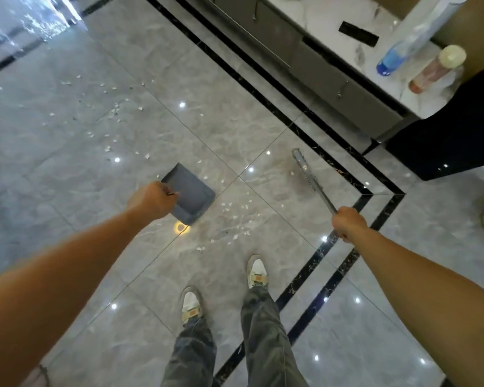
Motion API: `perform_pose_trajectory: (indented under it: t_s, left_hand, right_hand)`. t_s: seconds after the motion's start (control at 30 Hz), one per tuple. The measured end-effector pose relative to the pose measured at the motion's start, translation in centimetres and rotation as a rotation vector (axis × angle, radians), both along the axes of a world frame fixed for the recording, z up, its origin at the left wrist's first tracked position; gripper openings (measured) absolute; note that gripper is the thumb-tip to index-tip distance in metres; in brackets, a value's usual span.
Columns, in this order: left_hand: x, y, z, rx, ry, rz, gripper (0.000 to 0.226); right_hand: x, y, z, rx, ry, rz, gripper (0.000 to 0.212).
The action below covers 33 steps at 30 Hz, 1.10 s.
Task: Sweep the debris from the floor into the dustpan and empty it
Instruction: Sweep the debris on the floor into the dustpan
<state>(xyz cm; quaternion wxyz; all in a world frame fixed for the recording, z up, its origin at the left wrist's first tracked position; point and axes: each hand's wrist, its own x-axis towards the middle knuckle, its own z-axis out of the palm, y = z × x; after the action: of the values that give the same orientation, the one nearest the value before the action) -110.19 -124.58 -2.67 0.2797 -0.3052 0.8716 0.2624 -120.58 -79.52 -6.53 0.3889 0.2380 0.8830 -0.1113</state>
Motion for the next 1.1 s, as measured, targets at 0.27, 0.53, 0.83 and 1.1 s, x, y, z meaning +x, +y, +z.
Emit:
perform_pose_trajectory:
  t_s: [0.27,0.53,0.83,1.1]
  left_hand:
    - [7.3,-1.3,3.7,0.044,0.013,0.006,0.052]
    - [19.9,-0.6,5.7,0.063,0.017,0.058,0.035]
    - [32.0,-0.9,3.9,0.119,-0.098,0.070,0.049]
    - [39.5,-3.2,1.2,0.163,-0.066,0.067,0.045]
  right_hand:
    - [-2.1,3.6,-3.0,-0.029,-0.075,0.148,0.035]
    - [6.2,1.7,-3.9,-0.163,-0.134,0.022,0.042]
    - [14.0,-5.5,-4.3,-0.233,-0.203,0.120,0.036]
    - [20.6,-10.8,-2.5,-0.294,-0.256,0.212,0.028]
